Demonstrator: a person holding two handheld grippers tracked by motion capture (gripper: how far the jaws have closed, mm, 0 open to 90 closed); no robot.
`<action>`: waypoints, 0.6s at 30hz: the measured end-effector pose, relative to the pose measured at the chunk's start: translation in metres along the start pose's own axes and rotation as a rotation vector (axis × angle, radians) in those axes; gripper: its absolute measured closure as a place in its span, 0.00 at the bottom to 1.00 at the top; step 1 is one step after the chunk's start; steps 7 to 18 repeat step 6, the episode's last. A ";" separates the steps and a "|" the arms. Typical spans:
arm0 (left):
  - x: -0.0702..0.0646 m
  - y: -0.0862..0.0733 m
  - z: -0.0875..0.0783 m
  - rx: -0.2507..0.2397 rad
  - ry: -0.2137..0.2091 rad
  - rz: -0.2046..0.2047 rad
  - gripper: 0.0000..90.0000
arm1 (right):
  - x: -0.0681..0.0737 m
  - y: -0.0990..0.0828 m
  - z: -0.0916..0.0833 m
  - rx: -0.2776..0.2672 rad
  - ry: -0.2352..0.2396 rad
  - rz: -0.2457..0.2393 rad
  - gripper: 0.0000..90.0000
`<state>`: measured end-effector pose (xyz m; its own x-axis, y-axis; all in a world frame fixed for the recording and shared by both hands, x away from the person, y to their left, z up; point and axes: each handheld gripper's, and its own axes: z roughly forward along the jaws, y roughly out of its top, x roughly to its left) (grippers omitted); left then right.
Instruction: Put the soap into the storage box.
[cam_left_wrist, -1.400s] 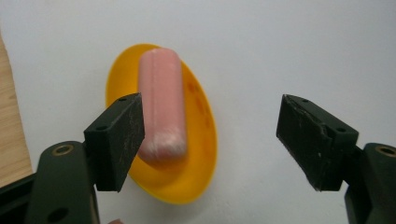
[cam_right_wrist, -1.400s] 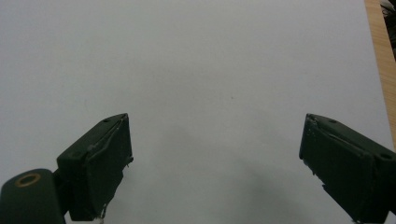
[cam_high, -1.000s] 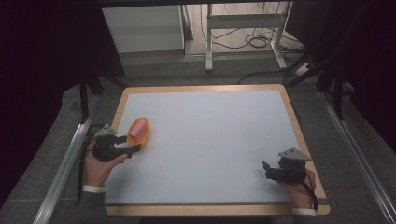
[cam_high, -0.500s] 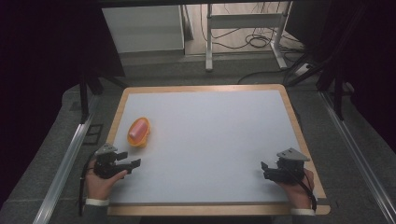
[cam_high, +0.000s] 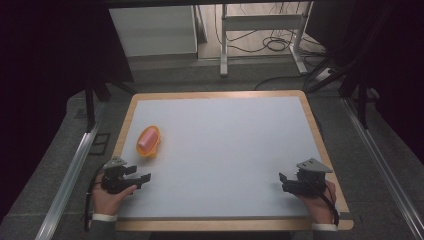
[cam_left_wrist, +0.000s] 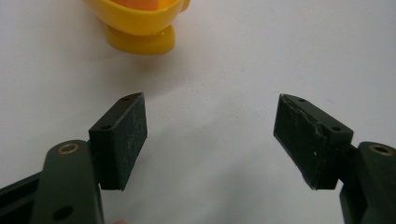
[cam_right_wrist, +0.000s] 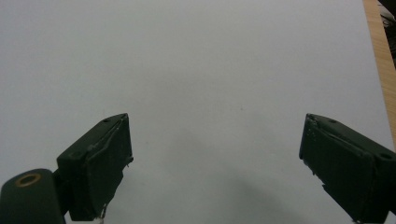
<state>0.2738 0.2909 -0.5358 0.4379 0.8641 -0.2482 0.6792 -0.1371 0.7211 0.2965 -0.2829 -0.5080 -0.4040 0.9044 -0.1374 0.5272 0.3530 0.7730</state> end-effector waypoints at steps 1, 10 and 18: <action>0.000 0.000 0.000 -0.003 -0.002 -0.004 0.29 | 0.000 0.000 0.000 0.003 0.000 0.000 0.10; 0.003 0.003 0.001 -0.001 -0.003 -0.002 0.29 | 0.000 0.000 0.000 -0.001 -0.001 -0.002 0.10; 0.003 0.003 0.001 -0.001 -0.003 -0.002 0.29 | 0.000 0.000 0.000 -0.001 -0.001 -0.002 0.10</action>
